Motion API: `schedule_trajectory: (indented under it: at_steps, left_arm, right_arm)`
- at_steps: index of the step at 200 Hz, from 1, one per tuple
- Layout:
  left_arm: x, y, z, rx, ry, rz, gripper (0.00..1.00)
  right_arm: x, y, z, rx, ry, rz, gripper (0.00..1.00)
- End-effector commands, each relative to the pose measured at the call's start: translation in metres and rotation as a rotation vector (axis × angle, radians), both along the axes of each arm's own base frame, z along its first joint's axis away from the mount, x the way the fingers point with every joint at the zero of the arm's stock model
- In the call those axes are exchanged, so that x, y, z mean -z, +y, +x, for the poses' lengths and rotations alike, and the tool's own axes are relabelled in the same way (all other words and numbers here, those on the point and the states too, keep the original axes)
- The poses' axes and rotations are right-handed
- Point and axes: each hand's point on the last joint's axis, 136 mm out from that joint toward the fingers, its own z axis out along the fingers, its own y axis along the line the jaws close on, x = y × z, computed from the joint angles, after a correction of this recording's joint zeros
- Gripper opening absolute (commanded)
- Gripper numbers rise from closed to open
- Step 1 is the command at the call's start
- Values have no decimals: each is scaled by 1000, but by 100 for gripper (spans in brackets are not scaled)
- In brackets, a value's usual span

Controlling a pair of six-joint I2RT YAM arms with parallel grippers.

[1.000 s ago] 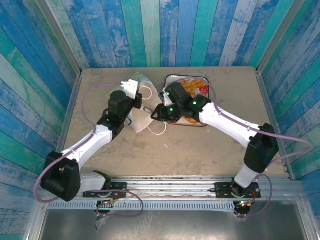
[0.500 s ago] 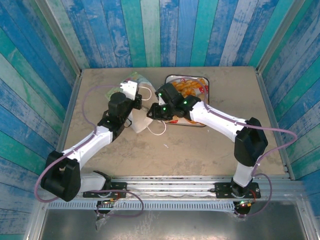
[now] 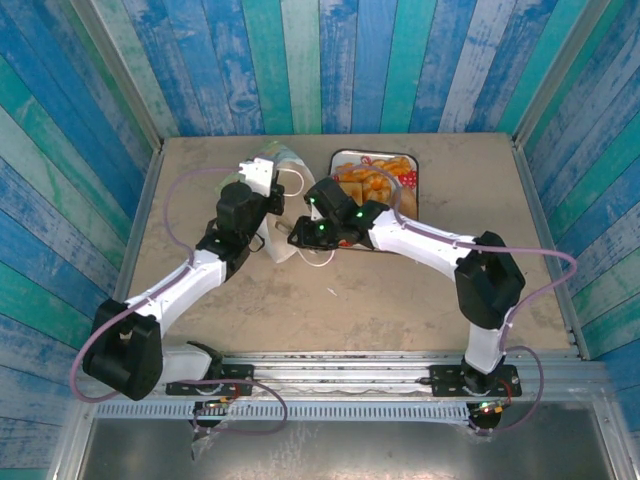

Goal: Take the fake bread out of the paper bag

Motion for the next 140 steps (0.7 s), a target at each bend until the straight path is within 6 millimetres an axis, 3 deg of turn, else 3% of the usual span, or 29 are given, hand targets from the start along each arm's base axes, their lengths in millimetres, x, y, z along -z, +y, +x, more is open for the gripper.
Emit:
schedule_trajectory:
  at_steps: [1,61,140]
  left_arm:
    - [-19,-3,-11,49,-75,-23,0]
    - [-31,-6,-32,112,-171,-34,0]
    - [-54,-3,-53,144,-286,-55,0]
  right_arm:
    - [-6,12,13,27,-21,48,38]
    - [-10,13,28,84,-45,167,41]
    - [-32,18,35,94,-121,281,42]
